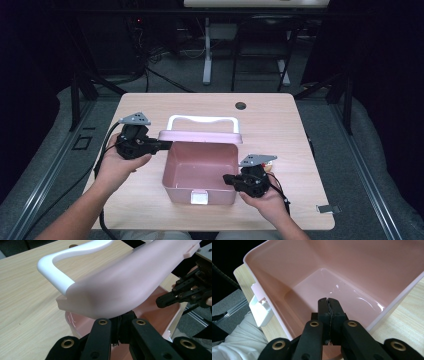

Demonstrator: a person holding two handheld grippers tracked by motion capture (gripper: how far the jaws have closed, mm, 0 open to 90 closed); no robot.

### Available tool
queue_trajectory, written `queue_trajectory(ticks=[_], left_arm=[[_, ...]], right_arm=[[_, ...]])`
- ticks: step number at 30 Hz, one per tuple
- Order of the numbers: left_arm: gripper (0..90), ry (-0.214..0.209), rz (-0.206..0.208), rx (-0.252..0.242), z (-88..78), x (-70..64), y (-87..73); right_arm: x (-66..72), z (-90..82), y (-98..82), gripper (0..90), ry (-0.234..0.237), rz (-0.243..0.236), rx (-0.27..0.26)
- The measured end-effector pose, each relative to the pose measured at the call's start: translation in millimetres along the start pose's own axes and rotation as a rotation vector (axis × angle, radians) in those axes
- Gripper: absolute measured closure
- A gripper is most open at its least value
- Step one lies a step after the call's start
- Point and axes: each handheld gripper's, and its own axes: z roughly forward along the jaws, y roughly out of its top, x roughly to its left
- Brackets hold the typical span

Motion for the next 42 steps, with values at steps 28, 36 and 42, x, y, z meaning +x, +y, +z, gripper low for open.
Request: queue_trajectory(ticks=[28,36,42], left_arm=[[89.6,0.012,-0.011,-0.005,0.1,5.4,9.8],[89.6,0.016,-0.016,-0.01,0.8,7.4,14.0],[89.6,0.02,-0.023,-0.017,2.1,10.0,19.8]], right_arm=[[1.8,-4.2,-3.3,90.0,0.006,-0.008,0.016],[0.4,-3.9,-2.9,90.0,0.008,-0.006,0.012],[-2.3,-4.5,-3.0,90.0,0.004,-0.002,0.009]])
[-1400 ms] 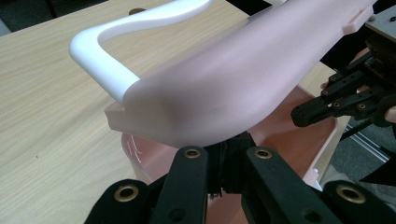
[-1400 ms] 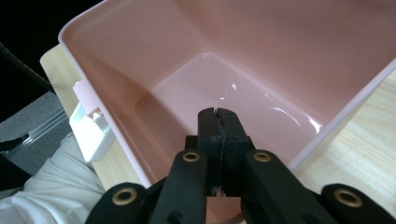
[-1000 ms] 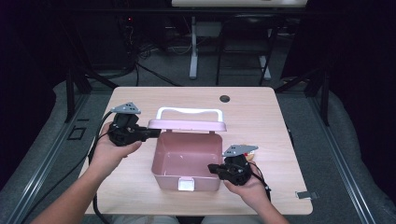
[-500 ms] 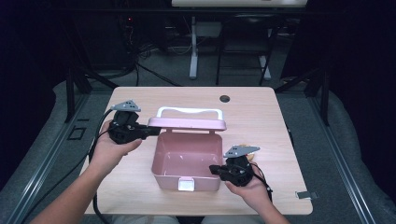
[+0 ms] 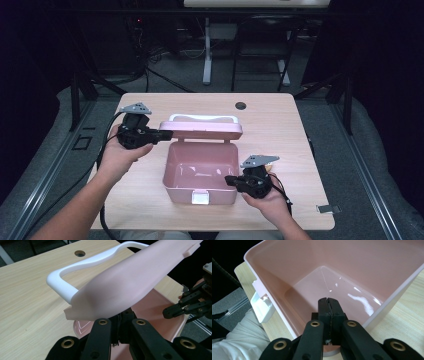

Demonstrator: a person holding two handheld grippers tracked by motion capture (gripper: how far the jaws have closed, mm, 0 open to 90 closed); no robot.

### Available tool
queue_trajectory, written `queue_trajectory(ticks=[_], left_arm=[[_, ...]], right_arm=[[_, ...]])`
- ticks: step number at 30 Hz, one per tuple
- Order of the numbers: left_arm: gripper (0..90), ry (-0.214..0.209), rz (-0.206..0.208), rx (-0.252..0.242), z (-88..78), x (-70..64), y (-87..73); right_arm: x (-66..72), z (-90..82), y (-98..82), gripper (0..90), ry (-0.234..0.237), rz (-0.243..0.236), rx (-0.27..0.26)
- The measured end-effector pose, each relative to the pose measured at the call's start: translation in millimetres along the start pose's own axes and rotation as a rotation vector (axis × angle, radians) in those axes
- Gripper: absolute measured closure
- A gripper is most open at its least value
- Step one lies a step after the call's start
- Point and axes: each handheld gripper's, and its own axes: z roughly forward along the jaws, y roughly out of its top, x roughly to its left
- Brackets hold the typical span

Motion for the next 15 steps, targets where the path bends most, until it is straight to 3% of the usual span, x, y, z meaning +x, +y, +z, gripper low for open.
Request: queue_trajectory(ticks=[15], left_arm=[[89.5,0.023,-0.018,-0.016,6.5,8.9,13.4]], right_arm=[[-2.5,-0.2,0.4,90.0,0.002,0.004,-0.003]])
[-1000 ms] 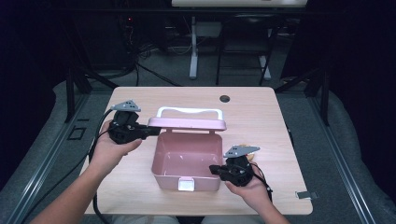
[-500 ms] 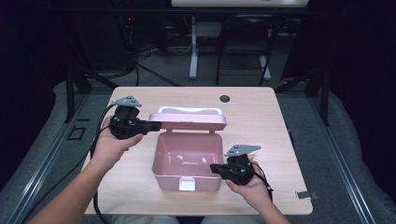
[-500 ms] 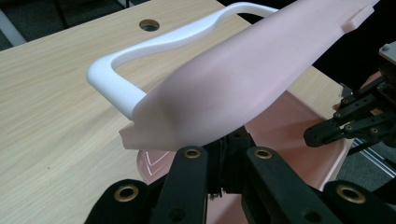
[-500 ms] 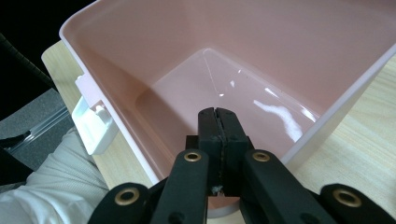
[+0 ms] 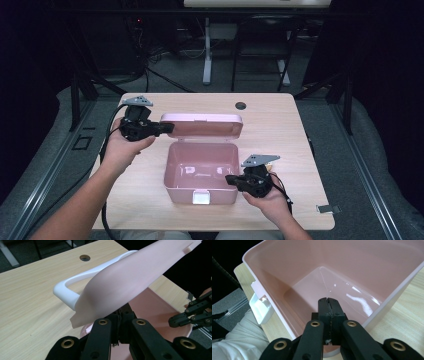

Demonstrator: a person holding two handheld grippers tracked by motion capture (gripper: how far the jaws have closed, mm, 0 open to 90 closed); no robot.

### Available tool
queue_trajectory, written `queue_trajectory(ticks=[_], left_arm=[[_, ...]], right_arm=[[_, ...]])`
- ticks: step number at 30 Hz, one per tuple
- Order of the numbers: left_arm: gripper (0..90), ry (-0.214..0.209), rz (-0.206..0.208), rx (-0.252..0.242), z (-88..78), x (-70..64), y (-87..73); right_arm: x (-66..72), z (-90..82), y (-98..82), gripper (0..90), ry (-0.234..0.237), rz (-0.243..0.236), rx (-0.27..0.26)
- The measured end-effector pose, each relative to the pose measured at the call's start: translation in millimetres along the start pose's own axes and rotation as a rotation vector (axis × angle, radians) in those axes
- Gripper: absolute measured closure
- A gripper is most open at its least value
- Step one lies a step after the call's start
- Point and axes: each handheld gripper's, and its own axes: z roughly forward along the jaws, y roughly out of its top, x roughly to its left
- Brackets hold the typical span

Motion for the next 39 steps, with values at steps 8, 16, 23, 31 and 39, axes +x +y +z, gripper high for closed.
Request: queue_trajectory(ticks=[8,16,23,31,39], left_arm=[[89.4,0.011,0.003,0.004,5.9,1.8,5.5],[89.2,0.029,0.005,0.006,9.5,3.7,11.3],[88.8,0.04,-0.001,0.007,10.7,7.4,12.3],[88.8,0.051,-0.015,0.015,12.2,11.9,12.9],[88.7,0.055,-0.02,0.015,13.6,14.2,13.6]], right_arm=[[0.4,0.0,-0.4,90.0,-0.003,-0.001,-0.002],[1.6,-0.2,-1.0,90.0,-0.008,-0.009,-0.003],[2.2,0.2,-1.3,90.0,-0.014,-0.018,-0.009],[2.3,0.2,-1.6,90.0,-0.018,-0.02,-0.01],[2.2,0.0,-1.7,90.0,-0.019,-0.018,-0.01]])
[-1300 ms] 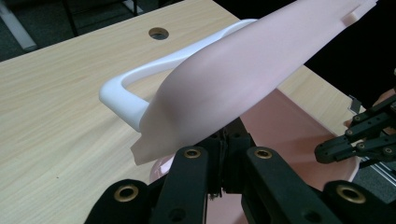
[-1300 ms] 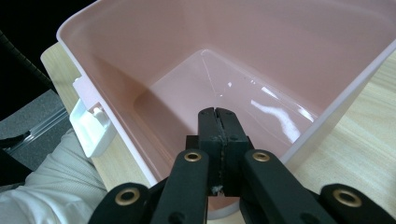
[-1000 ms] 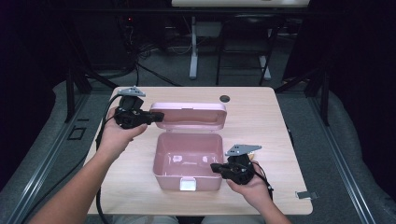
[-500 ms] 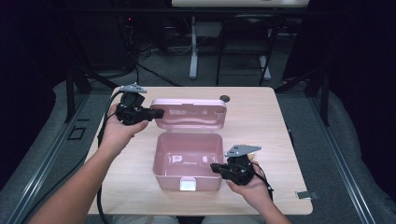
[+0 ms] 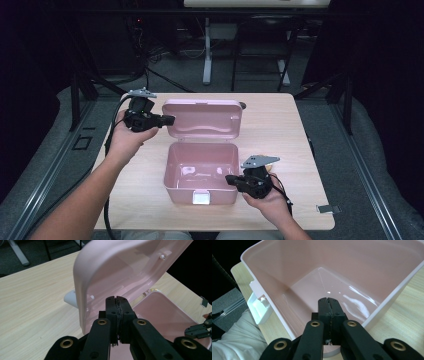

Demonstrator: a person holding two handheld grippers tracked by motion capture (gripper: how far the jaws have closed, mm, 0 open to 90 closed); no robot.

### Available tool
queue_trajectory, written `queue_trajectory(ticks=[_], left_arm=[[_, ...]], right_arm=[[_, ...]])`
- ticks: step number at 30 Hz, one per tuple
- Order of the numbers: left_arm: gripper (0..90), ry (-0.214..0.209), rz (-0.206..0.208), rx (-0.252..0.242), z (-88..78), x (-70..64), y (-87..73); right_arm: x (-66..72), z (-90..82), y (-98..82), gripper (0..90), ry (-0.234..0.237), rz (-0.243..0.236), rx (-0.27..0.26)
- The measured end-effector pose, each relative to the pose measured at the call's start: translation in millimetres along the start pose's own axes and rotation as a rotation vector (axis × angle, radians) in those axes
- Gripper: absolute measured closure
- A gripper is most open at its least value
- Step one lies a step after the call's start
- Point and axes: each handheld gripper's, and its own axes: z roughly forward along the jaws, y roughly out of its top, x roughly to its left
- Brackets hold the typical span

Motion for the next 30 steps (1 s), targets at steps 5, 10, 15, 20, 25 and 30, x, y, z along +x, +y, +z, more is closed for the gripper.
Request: queue_trajectory(ticks=[5,10,15,20,25,30], left_arm=[[88.5,0.003,-0.003,0.002,1.4,1.0,0.1],[86.8,-0.001,-0.003,0.009,3.6,0.3,-1.7],[82.4,-0.01,-0.013,0.009,6.1,2.1,-8.6],[75.3,-0.016,-0.031,0.004,5.2,5.9,-17.4],[71.9,-0.005,-0.028,0.003,2.2,7.6,-29.3],[68.4,-0.008,-0.037,0.013,0.2,9.7,-42.0]], right_arm=[[0.1,0.0,-0.3,90.0,-0.002,-0.001,-0.002],[0.5,0.0,-0.4,90.0,-0.006,-0.007,-0.001],[-0.2,-0.1,-0.4,90.0,-0.001,-0.001,0.0],[-0.4,-0.2,-0.6,90.0,-0.001,-0.001,-0.003],[-0.9,-0.2,-0.9,90.0,0.002,0.001,-0.004],[-0.4,0.0,-0.9,90.0,-0.006,-0.005,-0.008]])
